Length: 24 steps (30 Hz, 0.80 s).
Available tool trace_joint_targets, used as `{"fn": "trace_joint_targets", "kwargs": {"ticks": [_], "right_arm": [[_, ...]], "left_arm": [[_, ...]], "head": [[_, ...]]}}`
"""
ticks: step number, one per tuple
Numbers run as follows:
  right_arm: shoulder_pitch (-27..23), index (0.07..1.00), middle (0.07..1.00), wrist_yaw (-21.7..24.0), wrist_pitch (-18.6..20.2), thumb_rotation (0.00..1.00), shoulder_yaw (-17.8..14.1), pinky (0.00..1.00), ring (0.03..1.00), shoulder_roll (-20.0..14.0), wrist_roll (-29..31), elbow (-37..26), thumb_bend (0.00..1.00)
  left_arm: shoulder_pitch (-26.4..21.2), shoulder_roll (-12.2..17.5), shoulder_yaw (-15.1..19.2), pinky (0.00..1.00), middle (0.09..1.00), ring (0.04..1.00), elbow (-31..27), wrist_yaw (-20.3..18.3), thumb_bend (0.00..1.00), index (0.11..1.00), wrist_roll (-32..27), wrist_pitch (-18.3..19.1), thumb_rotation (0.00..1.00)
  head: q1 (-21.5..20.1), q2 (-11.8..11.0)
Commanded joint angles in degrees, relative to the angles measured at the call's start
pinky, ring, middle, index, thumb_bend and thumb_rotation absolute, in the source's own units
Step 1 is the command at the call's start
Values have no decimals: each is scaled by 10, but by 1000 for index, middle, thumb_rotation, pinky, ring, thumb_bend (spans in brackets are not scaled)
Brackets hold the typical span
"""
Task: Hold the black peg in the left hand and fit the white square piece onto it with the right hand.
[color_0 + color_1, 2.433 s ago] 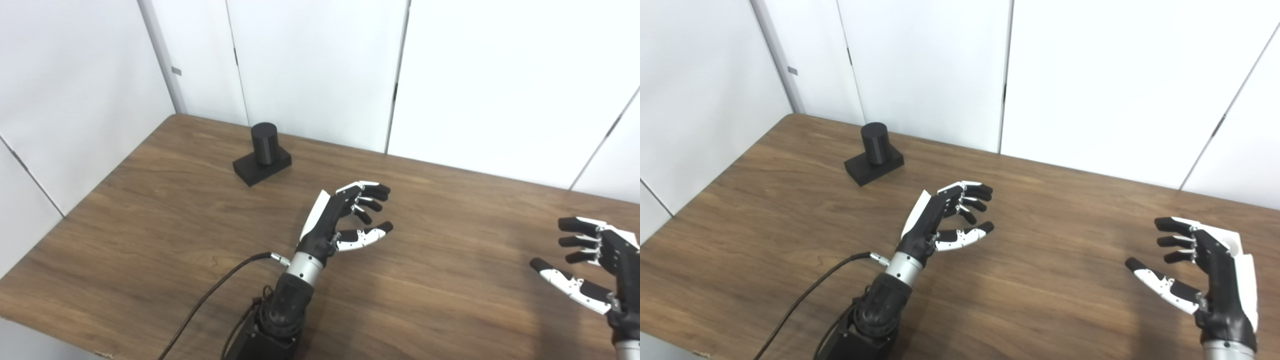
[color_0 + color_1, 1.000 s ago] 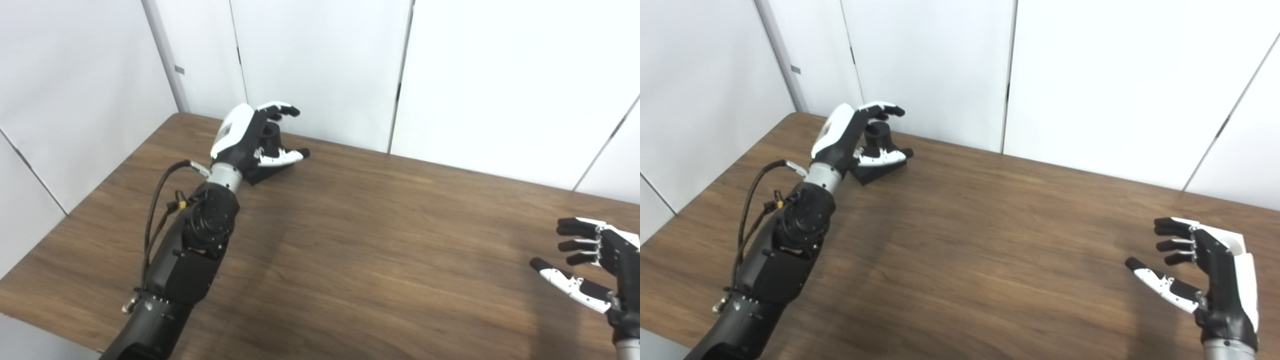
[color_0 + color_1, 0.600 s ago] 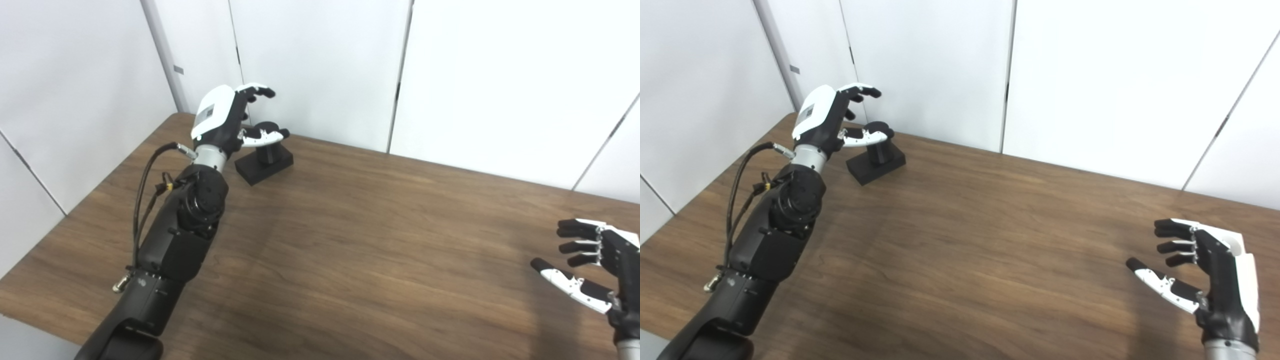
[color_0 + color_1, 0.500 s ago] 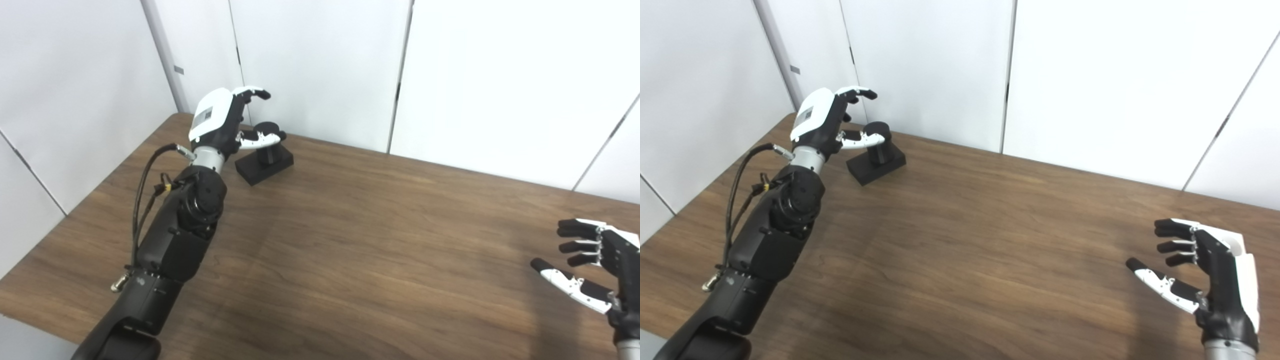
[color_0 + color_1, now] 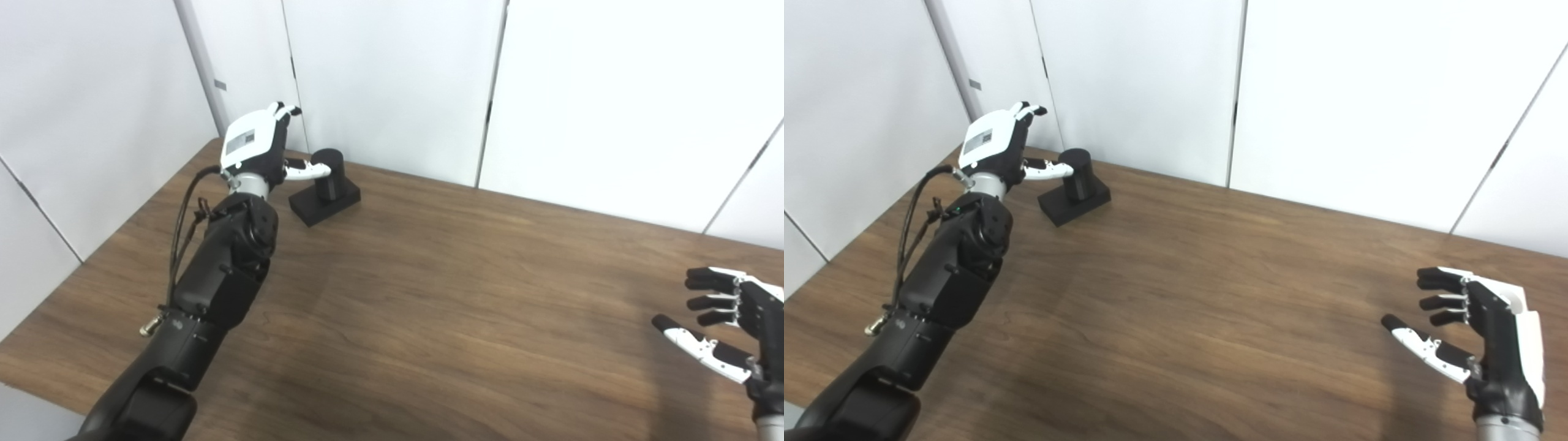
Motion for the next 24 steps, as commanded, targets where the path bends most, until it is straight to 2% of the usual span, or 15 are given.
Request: {"fn": "trace_joint_targets", "kwargs": {"ticks": [1, 8, 12, 17, 24], "right_arm": [[-18, 619, 627, -4, -4, 0, -4, 448, 542, 0, -1, -29, 580], [-17, 616, 624, -6, -2, 0, -4, 443, 540, 0, -1, -32, 575], [-17, 619, 621, -4, 2, 0, -3, 447, 539, 1, -2, -35, 570], [-17, 617, 620, -6, 1, 0, -3, 443, 536, 0, -4, -36, 571], [-18, 608, 616, -3, 4, 0, -3, 437, 534, -2, -8, -40, 570]], "left_arm": [[-34, 17, 10, 810, 997, 977, 5, -12, 972, 894, 24, 2, 452], [-39, 12, 11, 822, 1000, 992, 31, -39, 1000, 889, 33, 2, 468], [-42, 3, 22, 868, 1000, 1000, 36, -75, 1000, 895, 29, 2, 480], [-50, -1, 20, 848, 1000, 999, 61, -100, 1000, 894, 36, 2, 488], [-57, -13, 14, 898, 1000, 1000, 109, -109, 1000, 891, 53, 2, 468]], "head": [[0, 0], [0, 2], [-1, 3], [-3, 4], [-4, 5]]}}
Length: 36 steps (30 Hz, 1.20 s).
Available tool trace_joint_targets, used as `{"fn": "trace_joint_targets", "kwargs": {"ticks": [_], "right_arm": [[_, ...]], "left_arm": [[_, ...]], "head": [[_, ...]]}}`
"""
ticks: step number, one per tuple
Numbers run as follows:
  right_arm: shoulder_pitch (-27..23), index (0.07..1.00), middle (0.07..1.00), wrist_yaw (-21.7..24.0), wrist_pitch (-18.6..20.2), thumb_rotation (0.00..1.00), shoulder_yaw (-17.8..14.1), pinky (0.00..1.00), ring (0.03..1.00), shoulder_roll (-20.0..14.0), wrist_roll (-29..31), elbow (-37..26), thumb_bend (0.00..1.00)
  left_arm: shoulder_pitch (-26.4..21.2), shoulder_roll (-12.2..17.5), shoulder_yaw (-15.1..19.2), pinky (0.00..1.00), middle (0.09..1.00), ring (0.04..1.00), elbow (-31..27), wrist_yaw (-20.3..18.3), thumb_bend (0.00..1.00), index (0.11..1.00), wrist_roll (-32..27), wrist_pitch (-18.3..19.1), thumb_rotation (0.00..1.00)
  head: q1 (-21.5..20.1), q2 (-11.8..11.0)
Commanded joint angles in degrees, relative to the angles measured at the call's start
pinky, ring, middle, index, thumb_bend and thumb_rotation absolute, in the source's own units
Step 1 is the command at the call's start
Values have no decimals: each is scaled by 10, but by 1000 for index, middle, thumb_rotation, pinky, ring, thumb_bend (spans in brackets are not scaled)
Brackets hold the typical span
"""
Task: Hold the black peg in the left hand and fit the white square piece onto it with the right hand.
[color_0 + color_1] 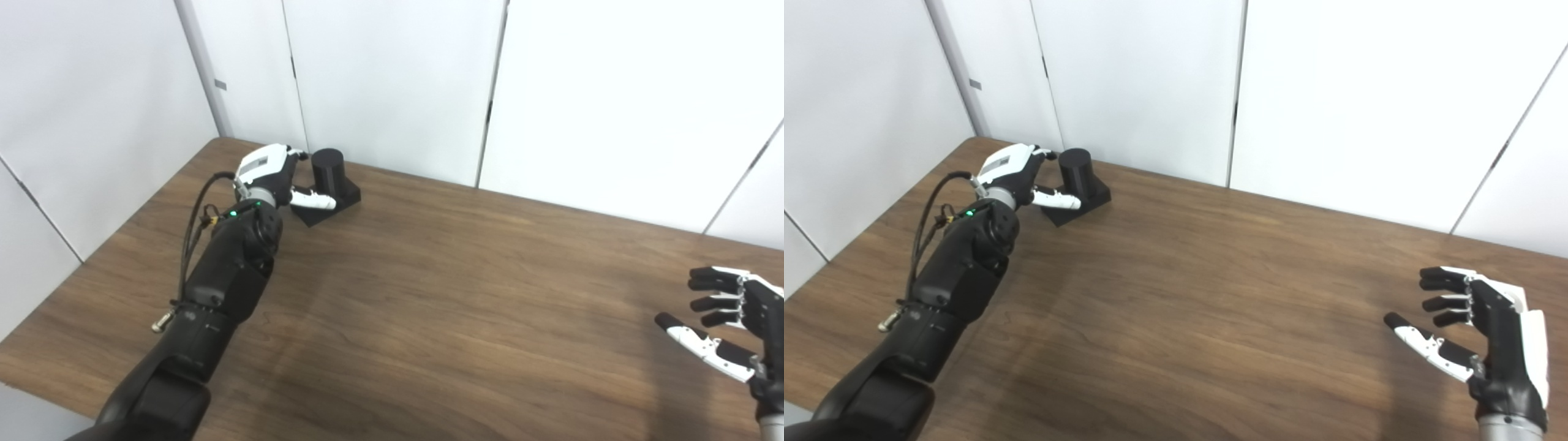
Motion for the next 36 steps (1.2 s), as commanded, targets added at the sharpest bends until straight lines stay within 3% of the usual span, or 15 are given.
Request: {"fn": "trace_joint_targets", "kwargs": {"ticks": [1, 6, 20, 36], "right_arm": [[-17, 608, 616, -4, -7, 0, -3, 436, 533, -4, -5, -25, 570], [-16, 607, 615, -3, -10, 0, -3, 433, 532, -6, -2, -28, 572], [-13, 610, 617, -3, -11, 0, -4, 439, 532, -5, 0, -26, 568], [-9, 609, 606, -1, -2, 0, -4, 429, 523, -4, -4, -32, 559]], "left_arm": [[-32, 8, 1, 895, 1000, 1000, 3, 9, 1000, 893, 13, 1, 463], [-30, 12, -22, 899, 1000, 1000, 16, 18, 1000, 902, 21, 1, 482], [-38, 13, -39, 909, 1000, 1000, 54, 40, 998, 903, 12, 1, 462], [-55, 27, -68, 851, 997, 1000, 105, 67, 917, 810, -19, -2, 424]], "head": [[0, 0], [0, 3], [-3, 7], [-7, 12]]}}
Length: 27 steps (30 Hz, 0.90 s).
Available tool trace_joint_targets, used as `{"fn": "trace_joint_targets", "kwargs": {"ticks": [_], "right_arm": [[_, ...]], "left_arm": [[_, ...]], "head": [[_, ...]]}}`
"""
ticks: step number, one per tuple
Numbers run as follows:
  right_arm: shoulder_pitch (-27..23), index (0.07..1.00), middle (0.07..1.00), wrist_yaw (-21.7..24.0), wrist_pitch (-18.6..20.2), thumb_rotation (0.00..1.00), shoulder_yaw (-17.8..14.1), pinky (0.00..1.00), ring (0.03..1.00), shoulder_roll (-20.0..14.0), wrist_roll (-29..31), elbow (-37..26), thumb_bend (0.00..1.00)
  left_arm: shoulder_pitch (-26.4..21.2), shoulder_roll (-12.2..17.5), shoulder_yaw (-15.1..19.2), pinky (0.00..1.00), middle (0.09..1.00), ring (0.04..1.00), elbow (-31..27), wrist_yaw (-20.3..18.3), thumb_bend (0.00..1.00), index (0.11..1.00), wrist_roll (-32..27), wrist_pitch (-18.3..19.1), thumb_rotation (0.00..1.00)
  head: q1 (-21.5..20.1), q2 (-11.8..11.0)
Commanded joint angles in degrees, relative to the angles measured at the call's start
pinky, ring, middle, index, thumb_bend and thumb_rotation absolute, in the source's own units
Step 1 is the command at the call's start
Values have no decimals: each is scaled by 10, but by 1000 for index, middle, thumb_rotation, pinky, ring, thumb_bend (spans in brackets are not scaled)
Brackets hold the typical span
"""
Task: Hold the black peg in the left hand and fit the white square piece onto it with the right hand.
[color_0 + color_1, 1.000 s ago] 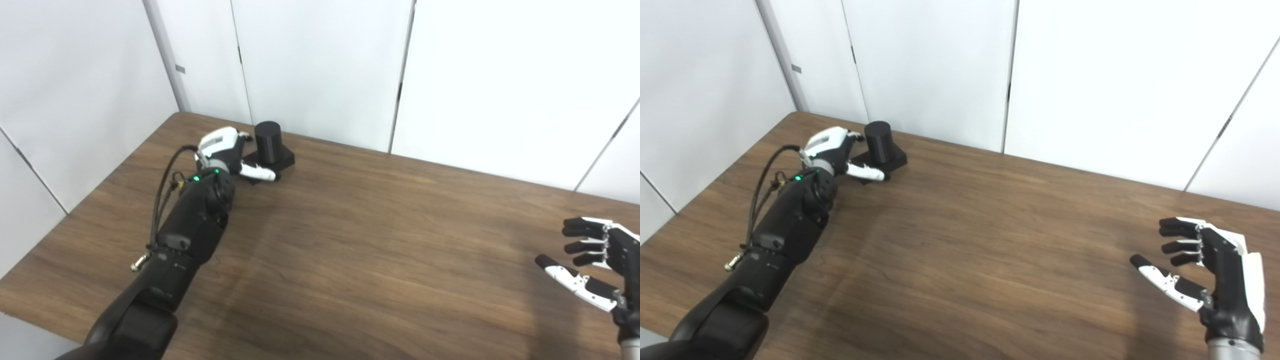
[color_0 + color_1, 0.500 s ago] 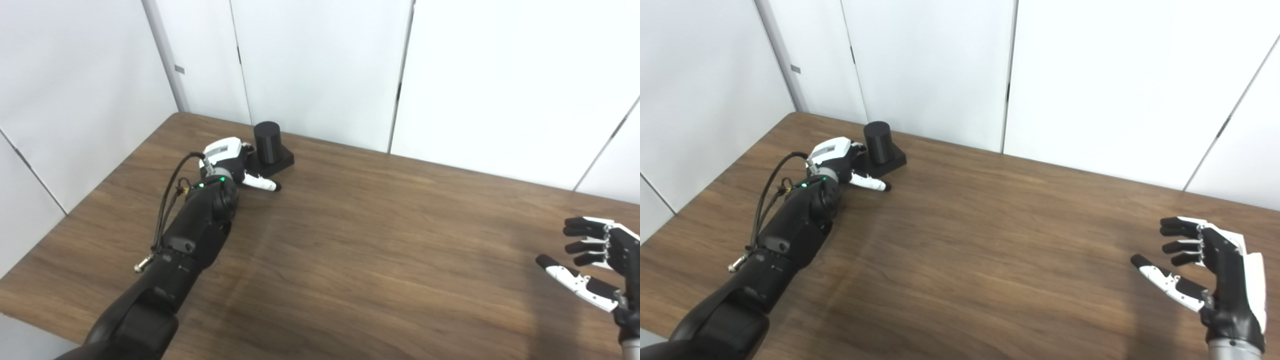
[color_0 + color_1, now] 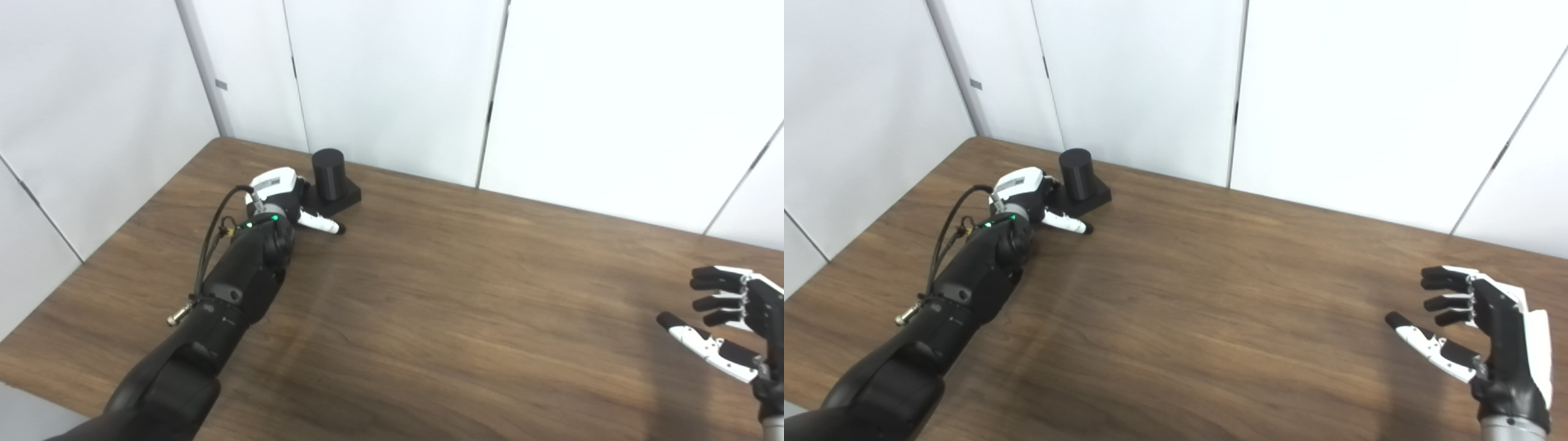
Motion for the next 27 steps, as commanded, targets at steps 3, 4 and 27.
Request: {"fn": "trace_joint_targets", "kwargs": {"ticks": [3, 4, 27], "right_arm": [[-11, 612, 607, -1, -3, 0, -3, 427, 522, -4, -3, -20, 559], [-10, 613, 607, -1, -2, 0, -4, 427, 521, -4, -2, -22, 557], [-12, 614, 616, -1, 2, 0, -7, 415, 515, -14, 0, -20, 558]], "left_arm": [[-29, 26, -6, 830, 976, 988, 2, 27, 883, 768, -15, -8, 386], [-27, 27, -7, 828, 957, 982, 0, 28, 858, 719, -19, -9, 350], [3, 39, -40, 714, 820, 835, -58, -16, 520, 485, -97, -17, 62]], "head": [[1, 2], [1, 5], [5, 14]]}}
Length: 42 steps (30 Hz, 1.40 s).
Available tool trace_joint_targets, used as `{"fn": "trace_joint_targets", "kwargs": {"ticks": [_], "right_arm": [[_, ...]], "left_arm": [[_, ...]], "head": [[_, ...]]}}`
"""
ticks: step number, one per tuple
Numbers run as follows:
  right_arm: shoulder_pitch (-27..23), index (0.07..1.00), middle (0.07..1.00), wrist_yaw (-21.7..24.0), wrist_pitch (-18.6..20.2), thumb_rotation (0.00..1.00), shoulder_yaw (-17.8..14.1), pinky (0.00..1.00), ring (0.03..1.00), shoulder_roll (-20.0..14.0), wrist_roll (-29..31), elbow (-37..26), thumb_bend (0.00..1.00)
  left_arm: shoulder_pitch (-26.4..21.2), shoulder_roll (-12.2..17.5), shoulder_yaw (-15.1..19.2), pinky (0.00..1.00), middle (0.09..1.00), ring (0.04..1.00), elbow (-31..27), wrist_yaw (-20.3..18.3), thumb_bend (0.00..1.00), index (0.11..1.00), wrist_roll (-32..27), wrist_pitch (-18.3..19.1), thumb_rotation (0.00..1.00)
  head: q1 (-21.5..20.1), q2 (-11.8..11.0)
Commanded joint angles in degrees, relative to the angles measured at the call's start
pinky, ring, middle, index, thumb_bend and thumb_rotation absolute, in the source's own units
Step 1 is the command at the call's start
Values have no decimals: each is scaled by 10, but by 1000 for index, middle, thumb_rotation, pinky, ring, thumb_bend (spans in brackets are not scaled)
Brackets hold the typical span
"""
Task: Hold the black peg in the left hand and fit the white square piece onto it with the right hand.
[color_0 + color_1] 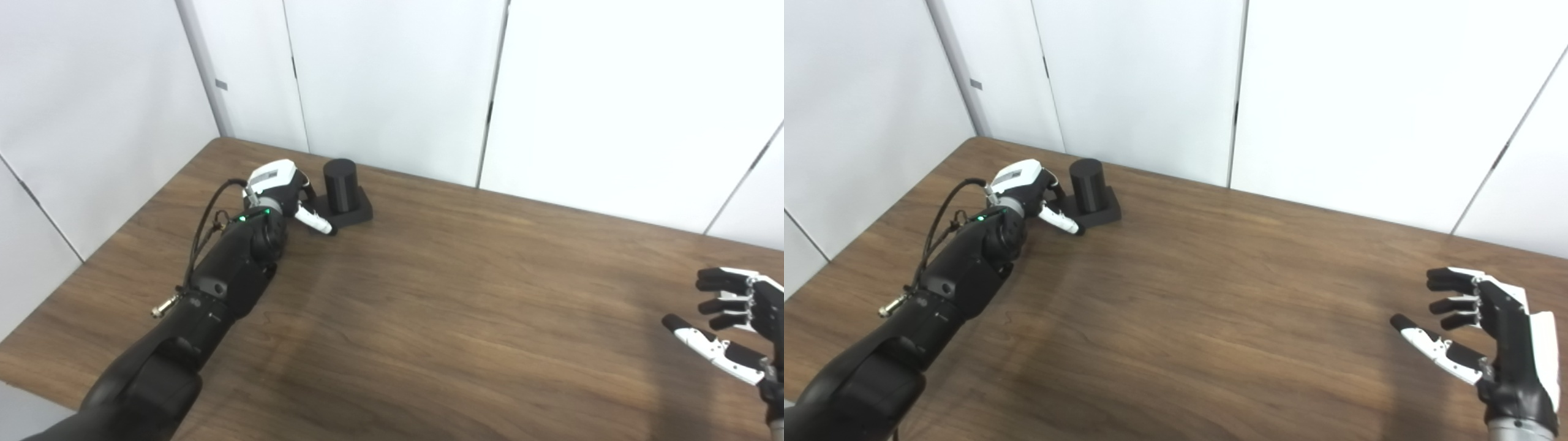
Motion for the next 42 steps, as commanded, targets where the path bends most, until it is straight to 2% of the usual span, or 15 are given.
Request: {"fn": "trace_joint_targets", "kwargs": {"ticks": [1, 6, 11, 13, 17, 19, 20, 23, 26, 31, 37, 42], "right_arm": [[-14, 613, 615, -5, -15, 0, -4, 415, 516, -6, -1, -15, 558], [-15, 612, 620, -4, -13, 0, -4, 418, 520, -6, 0, -16, 555], [-15, 611, 619, -4, -16, 0, -3, 419, 521, -6, 2, -15, 555], [-15, 610, 620, -3, -15, 0, -2, 420, 523, -6, 0, -15, 554], [-15, 611, 623, -3, -10, 0, 0, 424, 526, -5, -5, -17, 554], [-16, 609, 623, -2, -7, 0, 1, 421, 527, -5, -8, -19, 555], [-17, 539, 619, -2, -7, 65, 2, 413, 522, -5, -8, -20, 521], [-18, 495, 615, -3, -7, 105, 2, 407, 517, -4, -10, -20, 501], [-19, 491, 614, -4, -7, 111, 1, 407, 517, -4, -10, -19, 499], [-19, 490, 638, 0, -16, 112, -1, 414, 542, -3, 13, -14, 498], [-19, 490, 641, -9, -41, 112, 1, 406, 536, -11, 11, 4, 498], [-19, 490, 636, -14, -58, 114, 1, 404, 536, -15, 7, 20, 498]], "left_arm": [[-4, 7, -4, 724, 820, 839, -13, -8, 521, 484, -18, -18, 59], [7, 6, -13, 779, 836, 872, -23, 3, 523, 482, -23, -51, 53], [22, 9, -41, 863, 842, 897, -48, 4, 524, 483, -17, -92, 55], [31, 9, -51, 864, 845, 885, -66, 6, 524, 484, -14, -105, 56], [42, 6, -60, 898, 863, 898, -103, 2, 524, 486, -14, -108, 58], [45, 3, -64, 888, 862, 898, -118, -2, 524, 486, -14, -110, 58], [47, 2, -67, 885, 860, 897, -127, -5, 524, 486, -13, -113, 58], [53, 1, -77, 881, 852, 897, -147, -8, 523, 485, -15, -133, 58], [61, -2, -84, 911, 863, 914, -173, -28, 523, 486, -20, -141, 58], [71, -8, -97, 890, 869, 925, -197, -42, 524, 489, -14, -160, 61], [93, -32, -117, 815, 858, 888, -219, -32, 524, 488, -13, -206, 62], [102, -55, -140, 812, 855, 885, -220, -25, 524, 488, -5, -248, 66]], "head": [[1, 1], [1, 1], [-3, 2], [-3, 2], [-3, 2], [-5, 4], [-6, 4], [-12, 6], [-19, 8], [-32, 12], [-43, 15], [-48, 16]]}}
